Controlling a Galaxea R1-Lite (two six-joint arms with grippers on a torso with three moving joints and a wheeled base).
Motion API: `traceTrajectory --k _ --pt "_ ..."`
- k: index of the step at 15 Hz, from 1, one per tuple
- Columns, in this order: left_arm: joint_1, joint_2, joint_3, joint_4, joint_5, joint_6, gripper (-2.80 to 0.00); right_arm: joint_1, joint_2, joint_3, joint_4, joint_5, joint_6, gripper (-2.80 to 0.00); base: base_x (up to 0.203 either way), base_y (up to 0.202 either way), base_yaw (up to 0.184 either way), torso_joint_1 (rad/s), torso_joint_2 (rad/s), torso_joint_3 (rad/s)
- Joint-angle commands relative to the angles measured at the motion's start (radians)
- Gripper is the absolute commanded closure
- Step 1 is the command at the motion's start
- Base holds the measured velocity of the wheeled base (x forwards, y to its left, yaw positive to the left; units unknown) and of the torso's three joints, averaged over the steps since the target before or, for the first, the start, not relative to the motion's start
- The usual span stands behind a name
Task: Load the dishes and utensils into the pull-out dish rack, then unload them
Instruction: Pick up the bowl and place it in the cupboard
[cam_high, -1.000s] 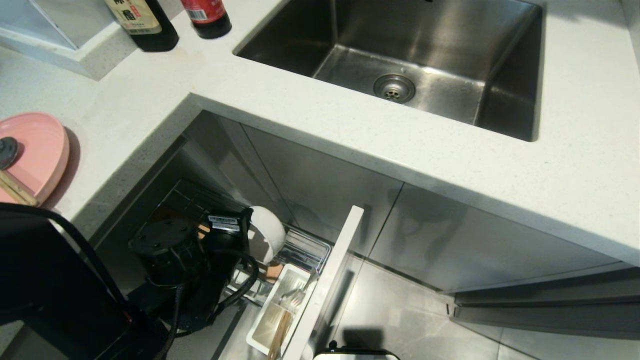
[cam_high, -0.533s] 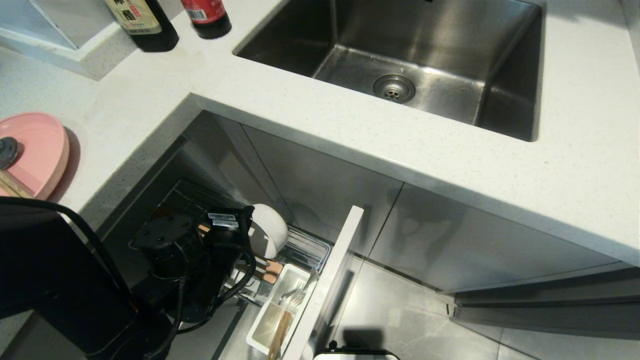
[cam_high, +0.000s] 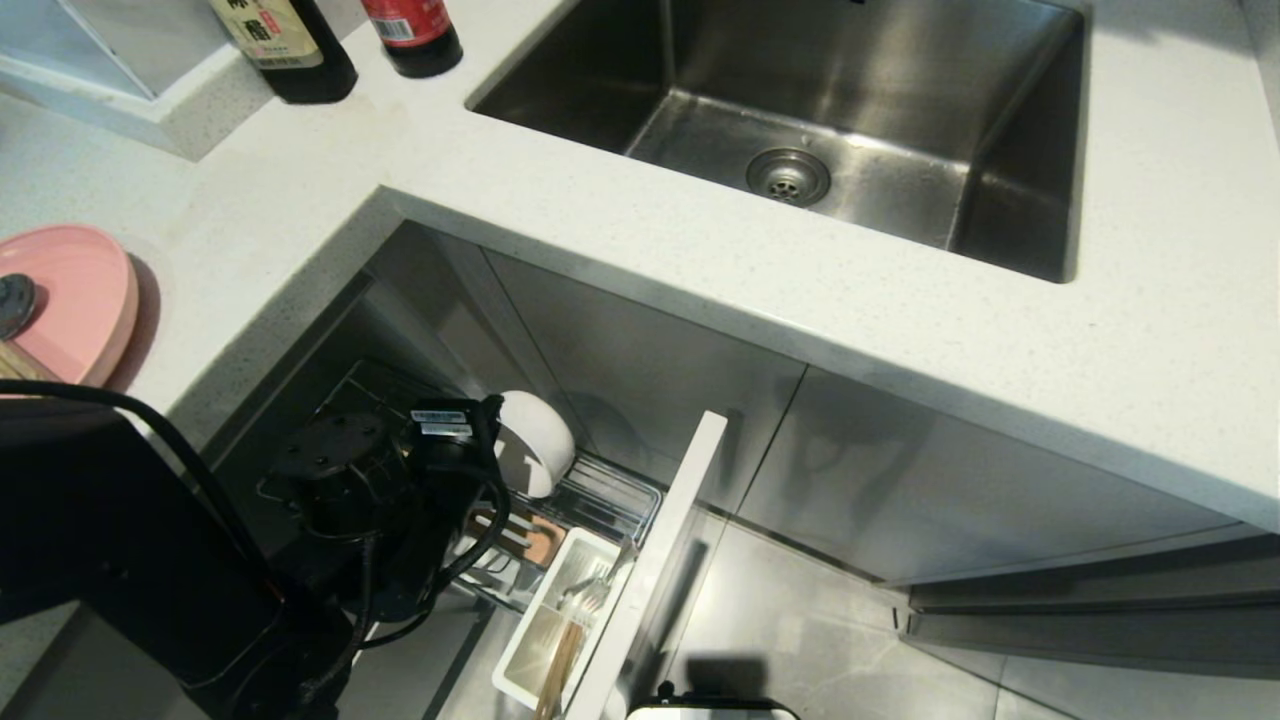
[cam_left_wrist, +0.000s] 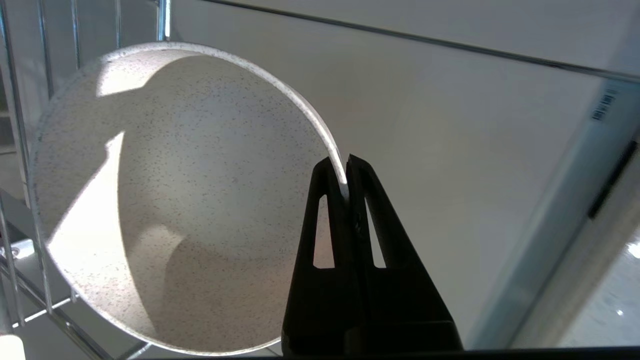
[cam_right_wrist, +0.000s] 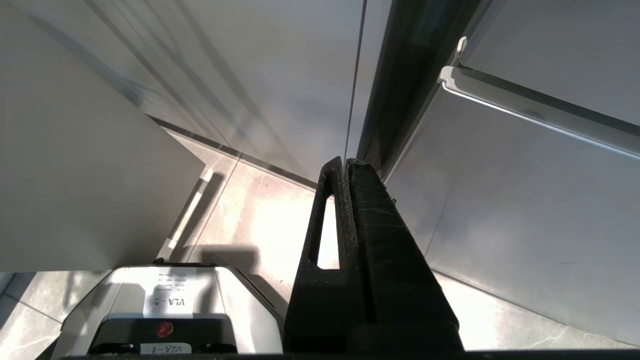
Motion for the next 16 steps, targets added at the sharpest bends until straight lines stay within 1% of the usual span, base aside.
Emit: traceTrajectory --k 1,3,16 --pt "0.003 0.030 -0.005 -0.008 0.003 -0.019 0.00 0.001 0.000 0.002 0.000 0.000 0.000 0.00 0.000 0.000 0.000 0.000 0.00 0.000" --pt "0.006 0.040 -0.005 -0.008 0.003 -0.035 0.00 0.001 0.000 0.002 0.000 0.000 0.000 0.00 0.000 0.000 0.000 0.000 0.00 0.000" --pt "0.012 0.064 0.016 -0.008 0.003 -0.066 0.00 0.001 0.000 0.002 0.000 0.000 0.001 0.00 0.000 0.000 0.000 0.000 0.00 0.000"
